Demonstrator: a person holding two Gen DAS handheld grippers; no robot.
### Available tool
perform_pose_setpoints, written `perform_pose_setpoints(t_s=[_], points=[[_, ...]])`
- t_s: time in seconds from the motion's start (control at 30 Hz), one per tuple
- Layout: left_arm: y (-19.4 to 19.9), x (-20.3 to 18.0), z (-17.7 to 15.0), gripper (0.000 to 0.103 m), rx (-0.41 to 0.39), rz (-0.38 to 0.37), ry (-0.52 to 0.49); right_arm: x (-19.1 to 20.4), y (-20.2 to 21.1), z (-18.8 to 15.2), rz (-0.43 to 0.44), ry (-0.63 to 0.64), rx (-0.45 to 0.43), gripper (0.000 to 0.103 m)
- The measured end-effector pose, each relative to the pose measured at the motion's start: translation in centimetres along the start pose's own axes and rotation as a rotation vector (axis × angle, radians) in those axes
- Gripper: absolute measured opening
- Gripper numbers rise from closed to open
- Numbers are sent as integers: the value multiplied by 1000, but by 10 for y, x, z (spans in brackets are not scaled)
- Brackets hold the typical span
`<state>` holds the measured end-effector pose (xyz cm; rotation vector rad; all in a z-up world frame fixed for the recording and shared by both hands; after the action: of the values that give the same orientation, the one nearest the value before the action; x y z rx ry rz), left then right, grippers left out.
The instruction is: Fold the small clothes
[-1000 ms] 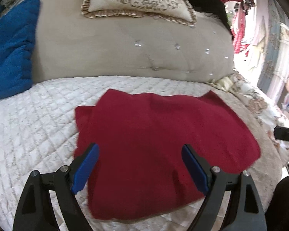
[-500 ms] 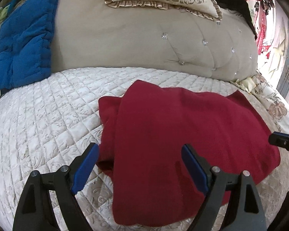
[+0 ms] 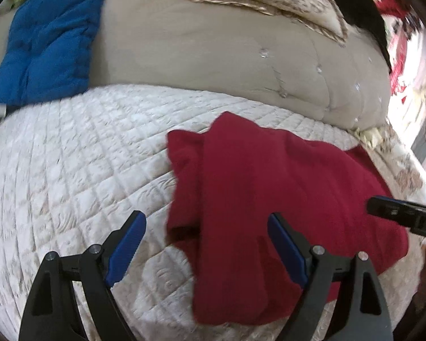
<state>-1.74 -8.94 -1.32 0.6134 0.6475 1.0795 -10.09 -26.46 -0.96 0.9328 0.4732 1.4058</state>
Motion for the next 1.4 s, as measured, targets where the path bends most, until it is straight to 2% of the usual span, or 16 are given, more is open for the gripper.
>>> perform_pose_setpoints(t_s=[0.2,0.37,0.47,0.53,0.77,0.8,0.83,0.87,0.93,0.97,1.0,1.03,1.23,1.27,1.33,1.4], points=[[-4,19,-8,90,63,-65,119,80,-57,26,200,41,96,21],[-11,12,-11,90,96,-103,112,132,-99,51,246,66,144,37],[-18,14,-13,90,119,-115,137,151,-125,59,204,109,193,42],[-20,17,-13,90,129,-122,160,160,-136,63,167,162,220,55],[-23,22,-12,91,125,-112,178,176,-168,64,33,318,290,61],[-23,22,-11,91,124,-108,177,178,-170,63,25,334,285,53],[-24,20,-10,91,124,-103,173,175,-170,64,0,357,269,30],[-25,17,-9,91,122,-98,165,172,-168,65,-25,367,252,21],[-26,10,-5,88,117,-114,155,163,-154,69,70,294,230,0],[-25,4,-2,74,115,-147,154,157,-146,70,105,256,221,0],[-25,-2,0,49,122,-178,154,153,-135,73,141,218,202,0],[-25,-8,1,42,133,-211,153,146,-122,76,184,185,174,0],[7,-45,17,27,10,-299,60,103,-69,84,315,20,103,0],[13,-51,19,26,-8,-309,45,100,-64,85,312,10,93,4],[19,-62,22,22,-34,-312,21,93,-53,91,297,-13,54,41],[22,-71,22,21,-40,-305,-6,95,-46,92,308,-39,37,56]])
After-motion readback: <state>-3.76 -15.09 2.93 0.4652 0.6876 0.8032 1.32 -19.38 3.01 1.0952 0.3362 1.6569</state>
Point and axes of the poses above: each gripper's, at about its wrist camera, not at the fingertips, and y roughly against the way its jaws point, x to its left, z to its top, the point moved 9 cm from there along -y, roughly the way its jaws point, and after that the axes turned 2 degrees about z, right-handed, at the moved point
